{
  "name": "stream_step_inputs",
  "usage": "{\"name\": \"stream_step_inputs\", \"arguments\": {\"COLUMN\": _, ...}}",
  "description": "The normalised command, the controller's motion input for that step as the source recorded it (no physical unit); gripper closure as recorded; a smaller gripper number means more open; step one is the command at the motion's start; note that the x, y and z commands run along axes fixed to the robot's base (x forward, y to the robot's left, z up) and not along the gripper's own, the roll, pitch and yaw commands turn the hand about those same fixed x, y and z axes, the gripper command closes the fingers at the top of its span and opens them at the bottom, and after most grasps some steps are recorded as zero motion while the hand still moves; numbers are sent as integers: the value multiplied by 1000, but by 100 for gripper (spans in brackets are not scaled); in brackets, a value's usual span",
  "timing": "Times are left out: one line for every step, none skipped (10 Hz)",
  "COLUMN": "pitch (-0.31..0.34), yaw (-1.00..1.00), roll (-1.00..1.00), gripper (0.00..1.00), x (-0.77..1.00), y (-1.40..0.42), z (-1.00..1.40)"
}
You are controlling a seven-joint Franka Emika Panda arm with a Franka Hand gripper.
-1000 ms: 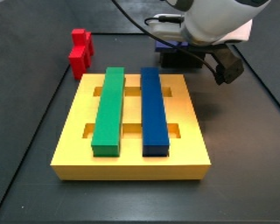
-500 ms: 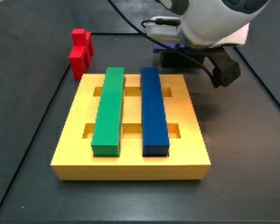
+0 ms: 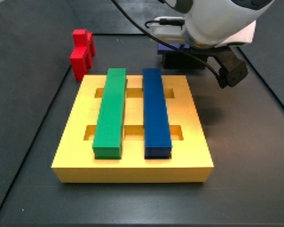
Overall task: Pick up the purple object. Move up. Place the purple object on the fixture. Regrasp the purple object. Move to above the board. Insert the purple object.
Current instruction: Move to above the board.
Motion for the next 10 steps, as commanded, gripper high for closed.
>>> {"name": "stream_step_inputs", "arguments": {"pitch": 0, "yaw": 0, "roll": 0, "gripper": 100, "x": 0, "y": 0, "z": 1400}}
{"name": "stream_step_inputs", "arguments": {"pitch": -4, "yaw": -43, "roll": -47, "gripper": 100, "x": 2, "y": -48, "z": 1400}}
{"name": "stream_step_inputs", "arguments": {"pitch": 16, "yaw": -68, "roll": -115, "gripper": 100, "x": -26, "y": -42, "z": 1400}}
{"name": "stream_step_inputs", "arguments": {"pitch": 28, "yaw": -39, "roll": -74, "gripper": 100, "x": -20, "y": -31, "z": 1400}}
{"name": "stream_step_inputs", "arguments": {"pitch": 63, "yaw": -25, "roll": -42, "gripper": 100, "x": -9, "y": -43, "z": 1400}}
{"name": "stream_step_inputs", "arguments": {"pitch": 73, "yaw": -15, "roll": -9, "gripper": 100, "x": -12, "y": -46, "z": 1400}}
{"name": "stream_step_inputs", "arguments": {"pitch": 77, "yaw": 6, "roll": -10, "gripper": 100, "x": -8, "y": -55, "z": 1400}}
{"name": "stream_step_inputs", "arguments": {"pitch": 85, "yaw": 19, "roll": -8, "gripper": 100, "x": 6, "y": -31, "z": 767}}
{"name": "stream_step_inputs", "arguments": {"pitch": 94, "yaw": 36, "roll": 8, "gripper": 100, "x": 36, "y": -23, "z": 277}}
{"name": "stream_step_inputs", "arguments": {"pitch": 145, "yaw": 24, "roll": -1000, "gripper": 100, "x": -968, "y": -1400, "z": 280}}
